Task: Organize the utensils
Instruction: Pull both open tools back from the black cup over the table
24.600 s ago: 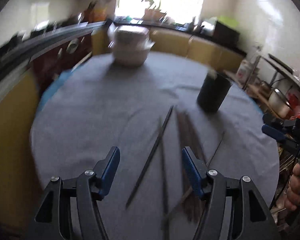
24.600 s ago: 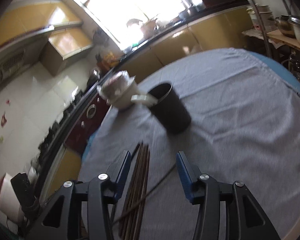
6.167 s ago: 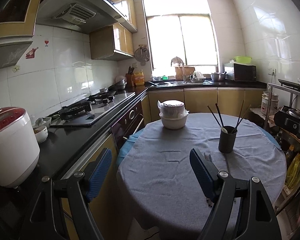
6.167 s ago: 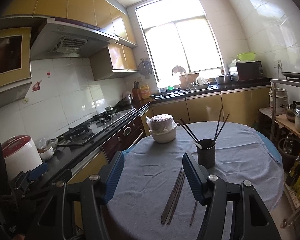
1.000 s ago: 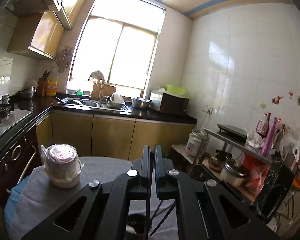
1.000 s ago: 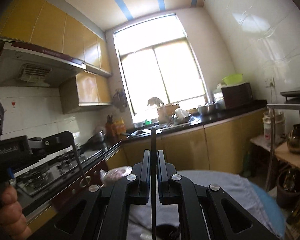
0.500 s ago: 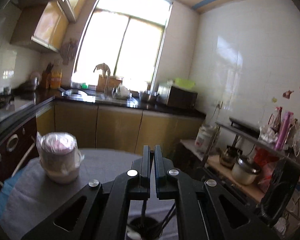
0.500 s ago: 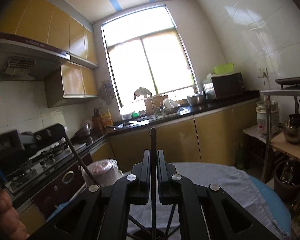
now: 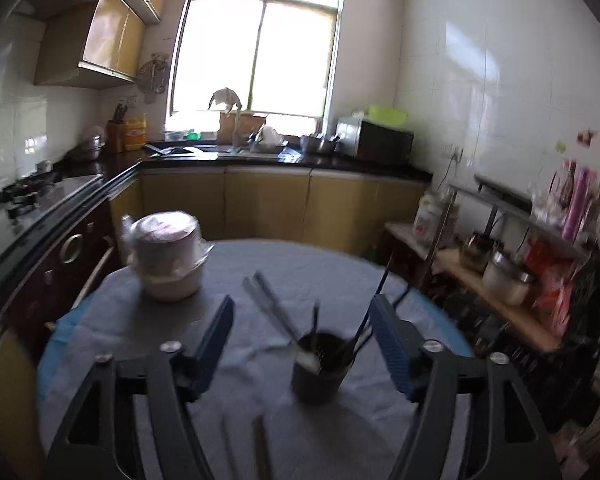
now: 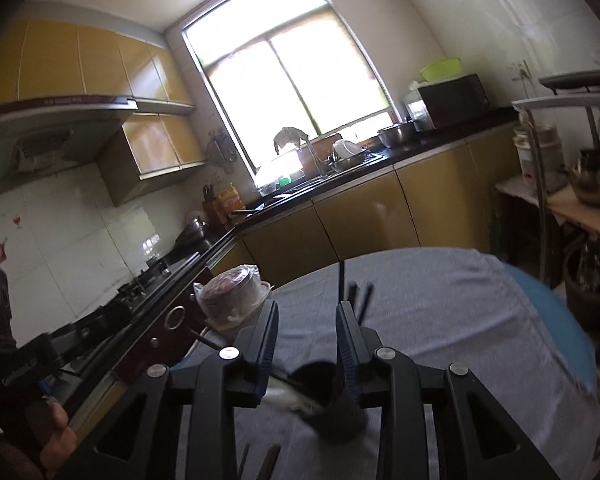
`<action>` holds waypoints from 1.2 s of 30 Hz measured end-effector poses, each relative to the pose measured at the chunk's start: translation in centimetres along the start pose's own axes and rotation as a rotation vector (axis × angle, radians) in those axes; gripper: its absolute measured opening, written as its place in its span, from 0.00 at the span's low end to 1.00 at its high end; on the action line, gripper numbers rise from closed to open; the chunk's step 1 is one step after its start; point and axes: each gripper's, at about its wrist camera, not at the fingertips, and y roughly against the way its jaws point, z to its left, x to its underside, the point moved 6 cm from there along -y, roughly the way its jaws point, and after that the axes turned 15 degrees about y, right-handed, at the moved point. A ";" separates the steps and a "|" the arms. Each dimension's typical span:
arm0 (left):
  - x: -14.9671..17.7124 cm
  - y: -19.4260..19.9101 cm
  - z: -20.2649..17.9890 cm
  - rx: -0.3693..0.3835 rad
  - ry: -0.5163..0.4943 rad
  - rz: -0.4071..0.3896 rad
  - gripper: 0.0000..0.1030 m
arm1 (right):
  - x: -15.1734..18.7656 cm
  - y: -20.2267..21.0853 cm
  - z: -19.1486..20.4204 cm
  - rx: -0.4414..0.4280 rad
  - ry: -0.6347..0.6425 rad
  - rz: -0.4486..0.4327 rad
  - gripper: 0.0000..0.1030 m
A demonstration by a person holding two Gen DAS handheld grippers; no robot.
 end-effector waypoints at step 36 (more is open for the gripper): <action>10.0 6.8 10.7 -0.605 -0.022 0.045 0.81 | 9.2 6.7 8.7 0.073 0.191 0.224 0.59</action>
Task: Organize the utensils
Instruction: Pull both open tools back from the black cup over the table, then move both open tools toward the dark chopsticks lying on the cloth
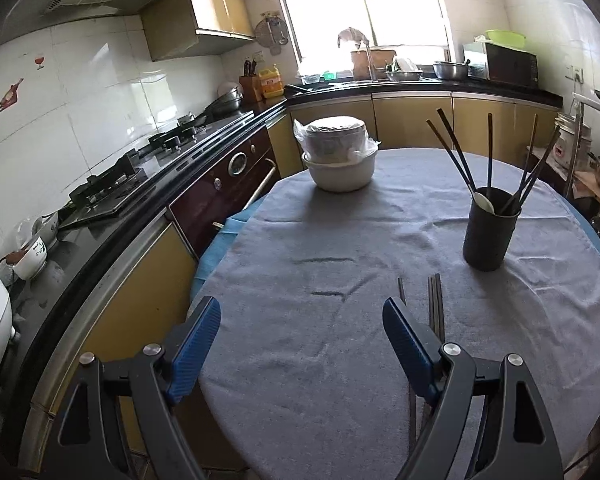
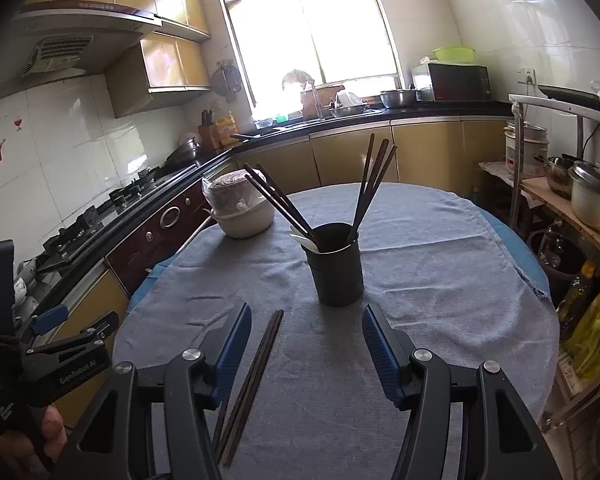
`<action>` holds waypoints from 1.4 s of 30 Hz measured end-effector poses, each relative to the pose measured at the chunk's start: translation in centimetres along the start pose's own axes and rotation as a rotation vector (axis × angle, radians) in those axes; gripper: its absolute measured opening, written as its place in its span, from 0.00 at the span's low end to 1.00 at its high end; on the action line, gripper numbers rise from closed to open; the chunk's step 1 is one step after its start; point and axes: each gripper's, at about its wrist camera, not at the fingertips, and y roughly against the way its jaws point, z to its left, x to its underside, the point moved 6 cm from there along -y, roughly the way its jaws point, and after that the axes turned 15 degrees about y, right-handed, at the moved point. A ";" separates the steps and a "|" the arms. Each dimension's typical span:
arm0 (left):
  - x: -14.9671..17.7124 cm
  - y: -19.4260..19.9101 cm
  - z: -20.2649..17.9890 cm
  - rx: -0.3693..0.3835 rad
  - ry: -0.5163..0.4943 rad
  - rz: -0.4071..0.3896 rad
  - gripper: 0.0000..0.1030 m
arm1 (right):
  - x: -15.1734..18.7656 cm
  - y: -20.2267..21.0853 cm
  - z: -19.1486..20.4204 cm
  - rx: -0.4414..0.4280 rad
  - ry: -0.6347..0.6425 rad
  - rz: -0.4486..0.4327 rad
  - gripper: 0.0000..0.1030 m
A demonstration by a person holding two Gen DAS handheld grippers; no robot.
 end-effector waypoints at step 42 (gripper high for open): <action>1.3 -1.2 0.4 -0.003 -0.002 0.036 0.81 | 1.6 -0.9 -0.4 0.014 -0.034 0.033 0.60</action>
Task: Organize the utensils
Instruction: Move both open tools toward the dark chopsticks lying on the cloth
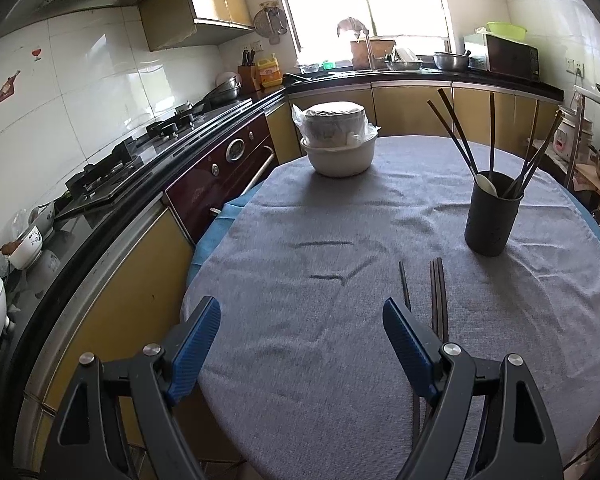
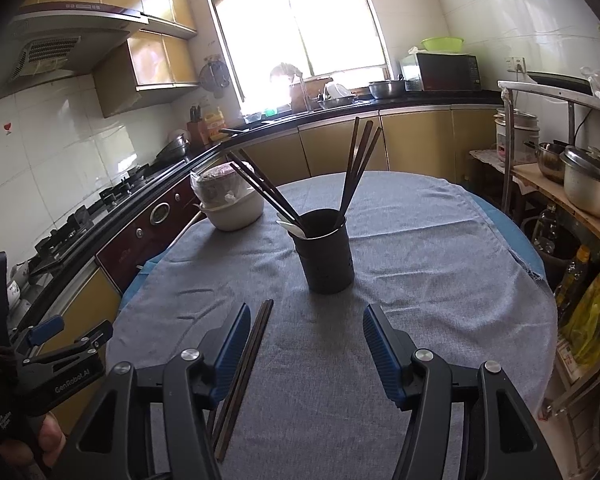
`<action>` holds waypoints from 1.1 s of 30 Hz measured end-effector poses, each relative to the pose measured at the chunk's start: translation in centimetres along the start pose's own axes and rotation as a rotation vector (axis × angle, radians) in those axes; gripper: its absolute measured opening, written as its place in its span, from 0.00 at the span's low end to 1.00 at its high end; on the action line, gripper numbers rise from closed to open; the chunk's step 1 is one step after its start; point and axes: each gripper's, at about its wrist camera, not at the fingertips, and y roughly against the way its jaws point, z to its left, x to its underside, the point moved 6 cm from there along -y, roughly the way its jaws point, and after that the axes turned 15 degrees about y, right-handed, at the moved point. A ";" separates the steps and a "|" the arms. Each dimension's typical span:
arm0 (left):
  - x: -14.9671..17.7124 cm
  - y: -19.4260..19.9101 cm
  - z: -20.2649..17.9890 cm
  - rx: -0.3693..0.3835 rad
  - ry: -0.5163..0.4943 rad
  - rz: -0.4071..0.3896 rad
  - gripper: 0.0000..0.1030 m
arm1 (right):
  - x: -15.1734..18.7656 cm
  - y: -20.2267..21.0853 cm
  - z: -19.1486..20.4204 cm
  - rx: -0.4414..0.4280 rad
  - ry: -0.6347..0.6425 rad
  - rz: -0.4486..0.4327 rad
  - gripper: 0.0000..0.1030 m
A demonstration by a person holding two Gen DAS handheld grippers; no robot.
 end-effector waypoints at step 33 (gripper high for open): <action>1.0 -2.3 0.9 0.004 0.011 0.047 0.81 | 0.6 -2.0 1.7 -0.011 0.021 0.047 0.60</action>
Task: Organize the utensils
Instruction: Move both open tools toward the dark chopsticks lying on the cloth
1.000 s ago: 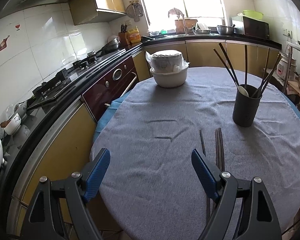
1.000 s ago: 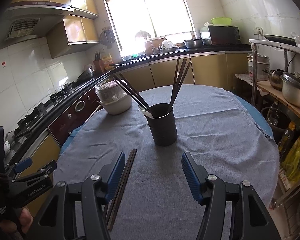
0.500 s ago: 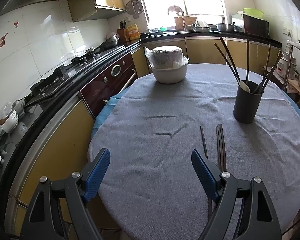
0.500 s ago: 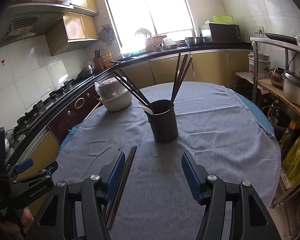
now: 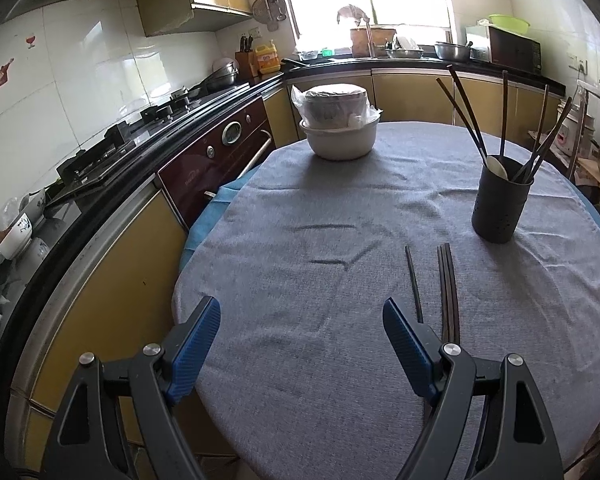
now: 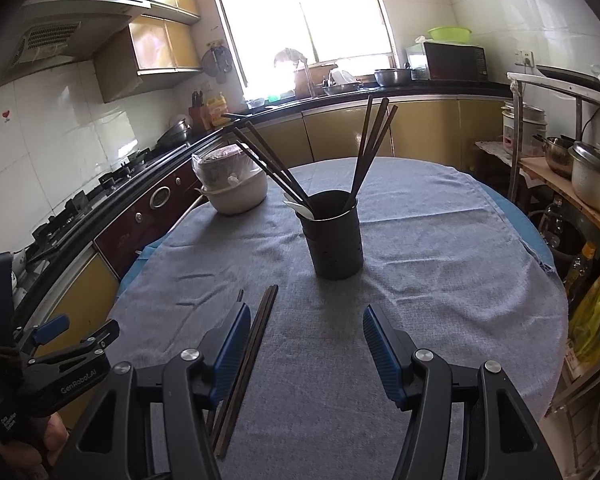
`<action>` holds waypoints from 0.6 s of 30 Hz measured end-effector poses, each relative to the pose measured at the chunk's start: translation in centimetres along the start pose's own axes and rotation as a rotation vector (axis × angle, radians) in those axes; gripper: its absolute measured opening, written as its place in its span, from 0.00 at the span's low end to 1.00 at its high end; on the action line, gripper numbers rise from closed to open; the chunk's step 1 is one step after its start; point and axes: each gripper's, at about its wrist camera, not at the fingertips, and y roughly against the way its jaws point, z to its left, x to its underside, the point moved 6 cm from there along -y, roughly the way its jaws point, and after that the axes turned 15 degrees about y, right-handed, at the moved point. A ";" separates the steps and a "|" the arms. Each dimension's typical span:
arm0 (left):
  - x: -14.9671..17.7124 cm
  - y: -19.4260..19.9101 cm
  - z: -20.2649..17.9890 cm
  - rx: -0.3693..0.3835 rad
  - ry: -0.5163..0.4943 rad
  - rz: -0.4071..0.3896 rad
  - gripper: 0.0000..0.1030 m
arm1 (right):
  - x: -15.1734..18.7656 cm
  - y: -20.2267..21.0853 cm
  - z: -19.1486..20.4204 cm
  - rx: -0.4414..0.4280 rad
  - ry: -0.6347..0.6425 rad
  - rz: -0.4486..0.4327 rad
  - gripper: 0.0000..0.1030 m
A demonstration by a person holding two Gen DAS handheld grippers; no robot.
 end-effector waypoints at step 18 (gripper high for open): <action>-0.2 -1.9 1.8 0.011 0.046 0.027 0.81 | -0.2 -2.2 2.9 -0.018 0.059 0.049 0.60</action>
